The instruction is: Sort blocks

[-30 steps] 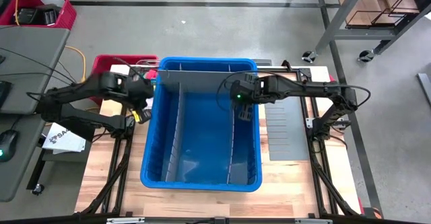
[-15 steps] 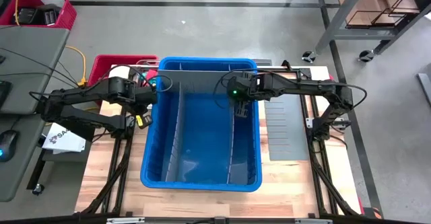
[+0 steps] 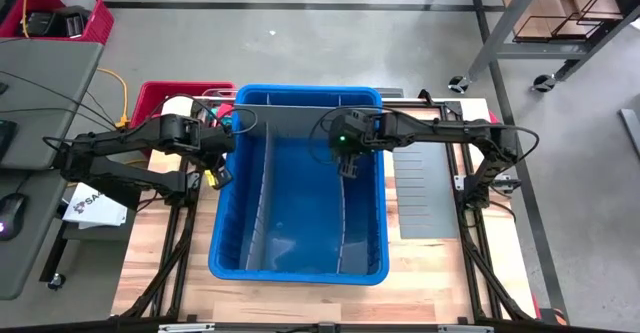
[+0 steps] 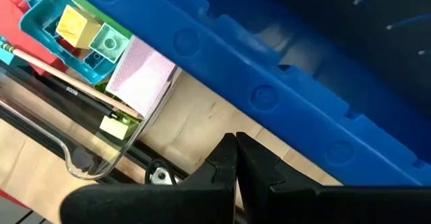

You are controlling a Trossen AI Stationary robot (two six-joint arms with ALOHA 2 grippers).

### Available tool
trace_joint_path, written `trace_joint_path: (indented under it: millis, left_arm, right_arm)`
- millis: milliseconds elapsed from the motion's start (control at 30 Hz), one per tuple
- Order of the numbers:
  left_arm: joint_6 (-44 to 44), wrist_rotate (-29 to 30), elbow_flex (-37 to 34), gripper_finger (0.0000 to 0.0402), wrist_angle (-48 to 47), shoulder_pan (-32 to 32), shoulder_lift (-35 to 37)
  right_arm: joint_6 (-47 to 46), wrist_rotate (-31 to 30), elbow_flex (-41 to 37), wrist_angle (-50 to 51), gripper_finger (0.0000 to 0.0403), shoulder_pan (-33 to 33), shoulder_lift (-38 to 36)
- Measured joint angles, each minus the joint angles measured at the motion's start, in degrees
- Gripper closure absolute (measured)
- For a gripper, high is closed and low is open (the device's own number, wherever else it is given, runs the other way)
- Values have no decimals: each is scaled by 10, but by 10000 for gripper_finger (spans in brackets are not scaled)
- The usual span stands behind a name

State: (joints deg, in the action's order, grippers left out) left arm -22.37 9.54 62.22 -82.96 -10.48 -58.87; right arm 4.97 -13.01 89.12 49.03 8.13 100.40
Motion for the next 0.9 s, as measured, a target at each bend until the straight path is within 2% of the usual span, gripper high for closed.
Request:
trace_joint_path:
  millis: [400, 600, 767, 900]
  left_arm:
    - [-1, 0, 0, 401, 2, 0, 0]
    - [4, -9, 0, 401, 0, 0, 0]
    - [6, -10, 0, 401, 1, 0, 0]
    - [5, -10, 0, 401, 3, 0, 0]
  right_arm:
    - [-15, -5, 0, 38, 403, -3, -26]
    - [-55, 3, 1, 38, 403, -10, -75]
    - [-103, 51, 1, -57, 403, -22, -90]
    - [-106, 24, 2, -122, 403, -30, -68]
